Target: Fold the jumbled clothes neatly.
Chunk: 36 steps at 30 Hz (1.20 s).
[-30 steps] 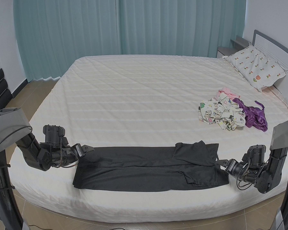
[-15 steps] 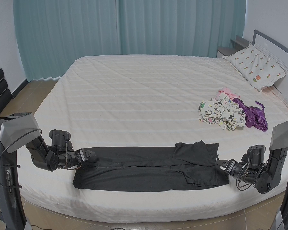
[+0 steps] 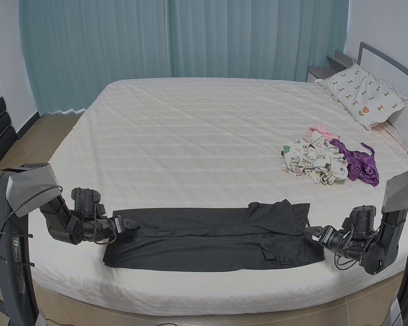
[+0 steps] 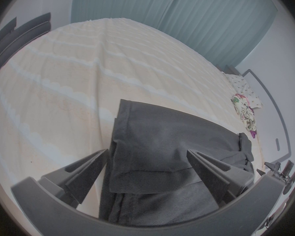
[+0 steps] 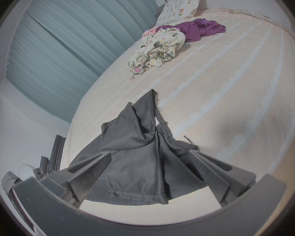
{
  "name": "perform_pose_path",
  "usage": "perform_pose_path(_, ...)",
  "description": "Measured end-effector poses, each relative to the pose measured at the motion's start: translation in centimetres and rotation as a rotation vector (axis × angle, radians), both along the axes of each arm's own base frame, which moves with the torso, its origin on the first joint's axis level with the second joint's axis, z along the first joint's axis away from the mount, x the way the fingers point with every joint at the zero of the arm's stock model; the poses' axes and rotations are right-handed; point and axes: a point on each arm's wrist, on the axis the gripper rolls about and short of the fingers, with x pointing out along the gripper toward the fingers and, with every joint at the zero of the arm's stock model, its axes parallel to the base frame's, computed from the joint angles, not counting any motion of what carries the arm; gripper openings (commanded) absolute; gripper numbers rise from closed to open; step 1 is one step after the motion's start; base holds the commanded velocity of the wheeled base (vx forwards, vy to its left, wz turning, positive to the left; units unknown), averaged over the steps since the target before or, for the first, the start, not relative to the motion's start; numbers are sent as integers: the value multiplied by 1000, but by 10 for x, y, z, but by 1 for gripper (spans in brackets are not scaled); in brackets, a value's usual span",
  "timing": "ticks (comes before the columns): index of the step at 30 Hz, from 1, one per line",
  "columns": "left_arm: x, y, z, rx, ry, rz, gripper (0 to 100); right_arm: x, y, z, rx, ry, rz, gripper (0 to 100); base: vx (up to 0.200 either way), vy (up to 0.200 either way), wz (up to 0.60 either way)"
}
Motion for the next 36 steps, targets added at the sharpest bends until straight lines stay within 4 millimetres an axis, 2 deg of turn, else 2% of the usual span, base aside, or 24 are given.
perform_pose_path(10, -10, -2, 4, -97, 13, -95, 100, 0, 0, 0, 0, 1, 0, 100, 0, 0, 0)
perform_pose_path(20, -16, -4, 18, -76, -14, -124, 100, 0, 0, 0, 0, -1, 0, 100, 0, 0, 0)
perform_pose_path(29, -10, 7, 3, -7, -14, -123, 100, 0, 0, 0, 2, -2, -1, 100, 0, 0, 0)
perform_pose_path(35, -6, 6, -2, -10, -12, -126, 100, 0, 0, 0, 2, -3, 0, 100, 0, 0, 0)
perform_pose_path(36, -6, 6, -2, -12, -12, -127, 0, 0, 0, 1, 3, -4, 1, 100, 0, 0, 0)
